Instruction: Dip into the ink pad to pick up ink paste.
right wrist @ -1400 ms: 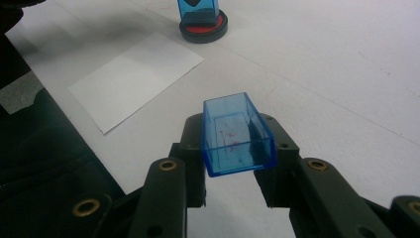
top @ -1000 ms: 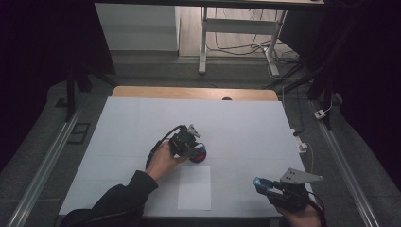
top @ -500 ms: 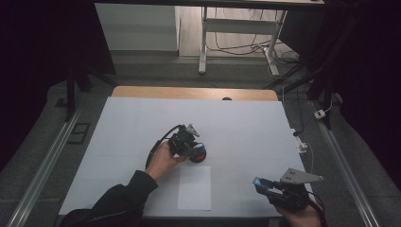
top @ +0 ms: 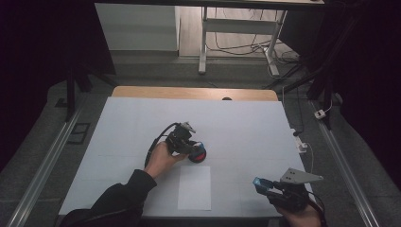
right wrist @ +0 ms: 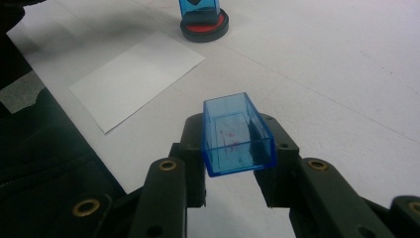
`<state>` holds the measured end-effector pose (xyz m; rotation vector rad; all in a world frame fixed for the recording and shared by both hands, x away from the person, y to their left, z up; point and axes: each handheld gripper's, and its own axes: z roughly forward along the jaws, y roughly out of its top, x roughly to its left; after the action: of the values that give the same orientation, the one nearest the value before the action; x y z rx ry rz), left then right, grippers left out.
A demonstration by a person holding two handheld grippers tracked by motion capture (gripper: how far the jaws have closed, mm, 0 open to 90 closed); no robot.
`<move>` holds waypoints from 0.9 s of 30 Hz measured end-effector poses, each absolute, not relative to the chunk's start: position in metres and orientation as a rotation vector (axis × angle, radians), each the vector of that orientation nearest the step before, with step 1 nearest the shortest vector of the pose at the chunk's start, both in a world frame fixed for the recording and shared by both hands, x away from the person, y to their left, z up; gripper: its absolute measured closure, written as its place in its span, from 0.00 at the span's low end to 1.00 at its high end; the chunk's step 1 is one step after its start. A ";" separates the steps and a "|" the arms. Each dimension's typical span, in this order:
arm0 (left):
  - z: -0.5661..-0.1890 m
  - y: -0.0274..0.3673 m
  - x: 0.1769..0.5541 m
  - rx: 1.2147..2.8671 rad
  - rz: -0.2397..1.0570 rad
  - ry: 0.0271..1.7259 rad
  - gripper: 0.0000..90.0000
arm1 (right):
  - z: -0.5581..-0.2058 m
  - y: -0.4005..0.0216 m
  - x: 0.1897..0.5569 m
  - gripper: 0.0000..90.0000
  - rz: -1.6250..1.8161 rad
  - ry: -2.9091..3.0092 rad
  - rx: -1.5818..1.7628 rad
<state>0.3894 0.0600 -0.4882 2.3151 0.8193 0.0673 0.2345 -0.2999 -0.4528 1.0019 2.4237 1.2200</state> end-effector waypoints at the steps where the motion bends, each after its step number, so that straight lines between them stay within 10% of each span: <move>1: -0.488 0.059 0.388 2.322 0.081 0.813 0.78 | -0.453 -0.300 0.234 0.76 1.219 2.424 1.002; 27: -0.478 0.052 0.378 2.338 0.174 0.749 0.77 | -0.453 -0.301 0.234 0.76 1.238 2.420 0.996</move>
<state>0.3775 0.0520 -0.4777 2.3381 0.7494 0.1739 0.2342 -0.3005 -0.4527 0.9959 2.4202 1.2381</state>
